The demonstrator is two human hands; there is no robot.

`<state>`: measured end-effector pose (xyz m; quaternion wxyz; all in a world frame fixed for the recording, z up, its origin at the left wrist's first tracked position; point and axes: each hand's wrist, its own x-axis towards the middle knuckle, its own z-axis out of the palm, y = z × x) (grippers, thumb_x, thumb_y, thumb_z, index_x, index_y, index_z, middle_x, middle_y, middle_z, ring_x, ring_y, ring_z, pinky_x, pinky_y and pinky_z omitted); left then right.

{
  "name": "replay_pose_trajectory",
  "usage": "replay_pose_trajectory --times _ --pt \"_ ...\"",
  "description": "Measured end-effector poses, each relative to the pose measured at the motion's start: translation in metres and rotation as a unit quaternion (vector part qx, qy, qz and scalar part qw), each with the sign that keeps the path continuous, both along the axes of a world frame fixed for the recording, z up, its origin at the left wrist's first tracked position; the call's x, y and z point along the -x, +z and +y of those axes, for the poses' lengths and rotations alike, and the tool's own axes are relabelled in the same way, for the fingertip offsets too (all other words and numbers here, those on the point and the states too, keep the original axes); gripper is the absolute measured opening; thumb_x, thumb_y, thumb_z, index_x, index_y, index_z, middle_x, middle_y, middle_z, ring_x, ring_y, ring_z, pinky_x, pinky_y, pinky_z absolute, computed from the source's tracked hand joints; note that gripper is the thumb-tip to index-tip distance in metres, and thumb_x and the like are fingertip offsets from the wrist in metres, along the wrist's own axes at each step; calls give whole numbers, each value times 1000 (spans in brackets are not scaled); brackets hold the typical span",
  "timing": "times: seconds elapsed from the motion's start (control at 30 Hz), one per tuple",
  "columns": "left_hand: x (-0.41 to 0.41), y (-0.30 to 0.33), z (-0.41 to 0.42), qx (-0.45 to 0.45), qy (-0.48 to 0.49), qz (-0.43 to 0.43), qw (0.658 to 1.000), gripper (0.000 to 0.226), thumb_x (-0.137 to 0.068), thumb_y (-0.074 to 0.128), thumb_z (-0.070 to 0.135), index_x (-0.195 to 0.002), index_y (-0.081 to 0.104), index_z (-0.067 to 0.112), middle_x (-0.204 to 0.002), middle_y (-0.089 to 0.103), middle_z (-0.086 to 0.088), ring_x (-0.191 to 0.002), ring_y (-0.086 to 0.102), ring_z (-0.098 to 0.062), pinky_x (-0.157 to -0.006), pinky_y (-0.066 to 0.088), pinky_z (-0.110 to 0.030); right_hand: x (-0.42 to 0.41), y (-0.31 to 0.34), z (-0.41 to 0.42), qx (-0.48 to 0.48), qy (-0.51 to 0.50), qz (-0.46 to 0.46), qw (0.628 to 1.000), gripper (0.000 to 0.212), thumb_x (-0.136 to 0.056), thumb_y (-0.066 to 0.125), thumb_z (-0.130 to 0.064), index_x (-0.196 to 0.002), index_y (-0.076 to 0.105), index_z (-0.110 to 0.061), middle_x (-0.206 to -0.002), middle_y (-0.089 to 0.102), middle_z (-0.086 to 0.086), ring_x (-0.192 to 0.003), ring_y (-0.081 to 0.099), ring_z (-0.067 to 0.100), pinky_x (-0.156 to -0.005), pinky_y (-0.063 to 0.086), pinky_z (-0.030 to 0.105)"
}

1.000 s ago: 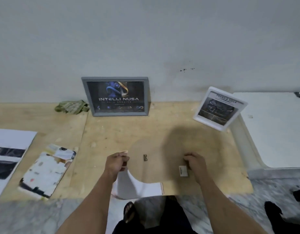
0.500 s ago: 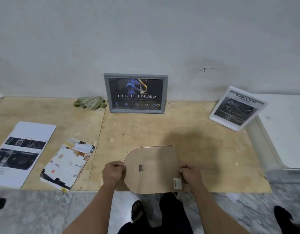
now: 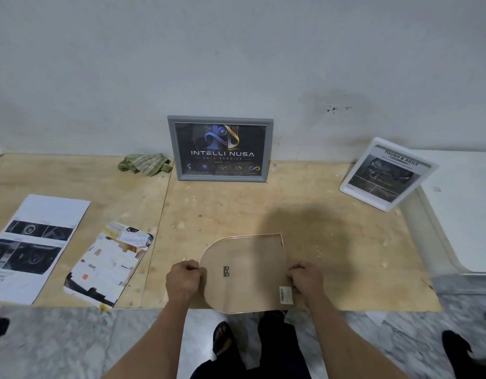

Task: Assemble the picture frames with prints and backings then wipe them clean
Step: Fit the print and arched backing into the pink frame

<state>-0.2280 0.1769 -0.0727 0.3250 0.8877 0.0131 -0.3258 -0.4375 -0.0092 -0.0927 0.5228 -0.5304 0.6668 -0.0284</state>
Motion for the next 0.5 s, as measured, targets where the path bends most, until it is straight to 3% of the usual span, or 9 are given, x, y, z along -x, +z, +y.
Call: replay_pose_trajectory --times 0.1,0.17,0.23,0.3,0.4,0.5 --pt "1 -1 0 -1 1 5 1000 19 -78 72 14 -69 65 29 -92 72 -8 -93 65 -34 -86 54 -39 1 3 5 16 2 8 1000 22 -71 65 1 -65 66 -20 -74 68 6 -79 66 28 -72 56 37" --pt "3 1 0 4 2 -1 1000 15 -79 71 13 -74 67 27 -91 71 -7 -93 63 -33 -86 51 -35 1 4 8 38 21 11 999 21 -74 64 -2 -69 69 -22 -74 67 3 -74 62 22 -63 47 26" --pt "5 1 1 14 5 3 1000 10 -80 71 13 -83 68 22 -89 66 -3 -90 59 -29 -83 45 -31 -3 5 10 50 26 -5 998 18 -75 63 -4 -73 71 -20 -72 66 1 -72 60 19 -58 41 24" --pt "7 0 4 41 27 39 998 16 -75 76 17 -88 66 19 -90 66 -1 -90 59 -28 -86 46 -33 -6 4 11 34 9 -20 999 13 -77 64 -5 -77 68 -17 -75 66 3 -74 60 20 -62 43 26" --pt "4 -6 10 74 72 108 989 37 -61 76 26 -95 68 16 -93 70 -7 -88 61 -30 -86 52 -41 -6 -2 5 -32 -13 -44 998 10 -77 64 -17 -85 69 -15 -86 71 5 -84 66 25 -78 54 36" --pt "0 3 13 114 61 175 976 13 -76 67 -2 -84 75 5 -78 68 -14 -69 55 -27 -64 48 -35 -1 -3 -1 -104 -37 -67 992 18 -82 67 -18 -92 71 -4 -91 72 14 -86 68 31 -73 56 38"
